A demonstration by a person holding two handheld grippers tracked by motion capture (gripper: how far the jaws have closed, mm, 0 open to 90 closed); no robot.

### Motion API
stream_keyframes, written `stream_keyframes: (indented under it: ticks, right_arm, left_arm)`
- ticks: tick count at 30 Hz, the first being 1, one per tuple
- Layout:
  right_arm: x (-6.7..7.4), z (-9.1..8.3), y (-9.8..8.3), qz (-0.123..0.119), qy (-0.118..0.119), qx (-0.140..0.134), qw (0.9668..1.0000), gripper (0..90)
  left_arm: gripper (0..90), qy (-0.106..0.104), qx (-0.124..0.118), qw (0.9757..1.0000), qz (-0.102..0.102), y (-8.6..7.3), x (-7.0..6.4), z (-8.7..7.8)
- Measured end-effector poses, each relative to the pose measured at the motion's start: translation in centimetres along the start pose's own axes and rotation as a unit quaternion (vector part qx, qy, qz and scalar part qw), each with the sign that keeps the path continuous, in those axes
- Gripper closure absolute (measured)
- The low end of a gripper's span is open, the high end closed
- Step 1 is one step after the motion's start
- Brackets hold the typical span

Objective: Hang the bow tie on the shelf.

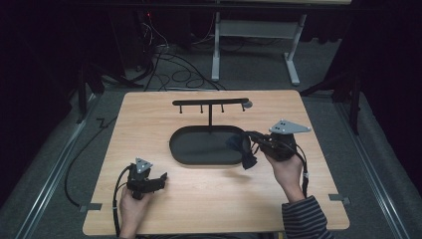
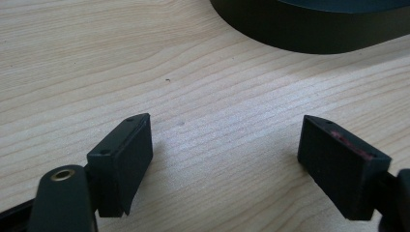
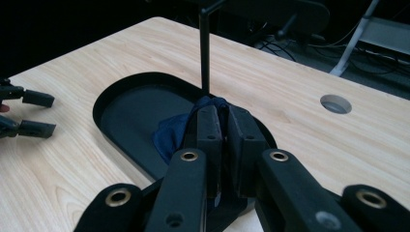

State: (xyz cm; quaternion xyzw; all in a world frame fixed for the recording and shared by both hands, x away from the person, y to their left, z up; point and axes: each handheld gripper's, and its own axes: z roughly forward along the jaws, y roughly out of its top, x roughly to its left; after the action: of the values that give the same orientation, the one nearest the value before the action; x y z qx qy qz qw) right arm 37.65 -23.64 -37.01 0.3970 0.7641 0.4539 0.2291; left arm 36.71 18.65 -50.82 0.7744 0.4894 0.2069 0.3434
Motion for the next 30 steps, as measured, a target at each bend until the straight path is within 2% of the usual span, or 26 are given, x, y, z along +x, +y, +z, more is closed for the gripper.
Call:
stream_keyframes:
  ticks: [5,12,18,30]
  right_arm:
    - [-0.3,0.4,0.8,-0.002,0.0,-0.002,1.0,86.0]
    - [-1.1,0.9,1.6,0.013,0.002,-0.008,0.9999,86.0]
    - [-1.6,1.4,3.1,0.008,-0.002,-0.009,0.9999,85.9]
    - [-2.2,2.0,4.5,0.001,-0.011,-0.008,0.9999,85.8]
  left_arm:
    - [20.5,0.0,0.0,1.0,0.0,0.0,0.0,0.0]
    - [20.5,0.0,0.0,1.0,0.0,0.0,0.0,0.0]
    - [20.5,-0.001,0.001,1.0,0.0,0.0,0.0,0.0]
    - [20.5,0.0,0.0,1.0,0.0,0.0,0.0,0.0]
